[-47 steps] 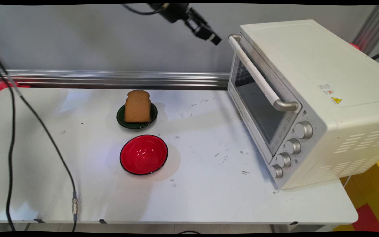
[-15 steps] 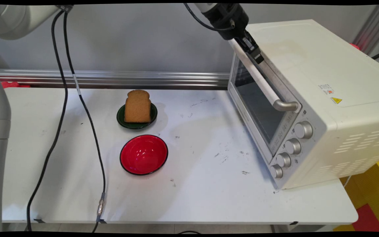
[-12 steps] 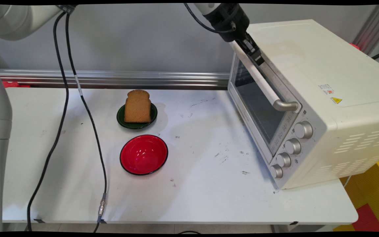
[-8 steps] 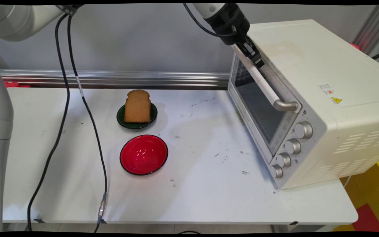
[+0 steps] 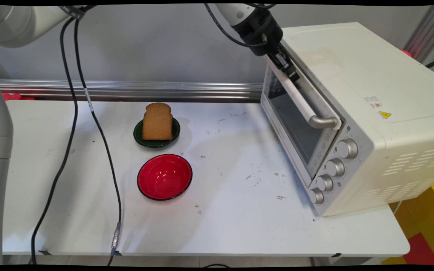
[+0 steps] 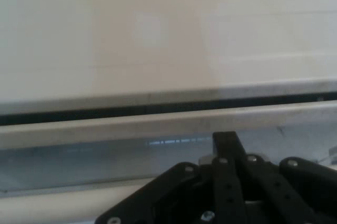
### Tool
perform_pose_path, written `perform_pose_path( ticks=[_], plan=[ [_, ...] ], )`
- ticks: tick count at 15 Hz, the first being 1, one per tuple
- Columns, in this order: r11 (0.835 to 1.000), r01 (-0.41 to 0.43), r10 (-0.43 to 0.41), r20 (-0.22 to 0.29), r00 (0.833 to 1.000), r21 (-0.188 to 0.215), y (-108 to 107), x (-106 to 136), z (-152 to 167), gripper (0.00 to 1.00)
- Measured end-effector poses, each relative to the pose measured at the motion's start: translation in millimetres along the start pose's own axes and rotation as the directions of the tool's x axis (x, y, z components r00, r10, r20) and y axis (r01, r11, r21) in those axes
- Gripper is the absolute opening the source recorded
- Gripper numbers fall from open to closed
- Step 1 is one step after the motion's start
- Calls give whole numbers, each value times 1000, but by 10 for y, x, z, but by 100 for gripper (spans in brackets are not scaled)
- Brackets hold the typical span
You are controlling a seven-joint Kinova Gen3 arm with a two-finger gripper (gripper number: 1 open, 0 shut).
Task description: Open the oven
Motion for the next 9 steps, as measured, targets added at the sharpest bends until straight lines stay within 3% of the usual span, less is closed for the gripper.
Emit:
perform_pose_path(
  ticks=[9],
  plan=[
    [1000, -6, 5, 44, 999, 9, 5, -384, -231, 0]
  ],
)
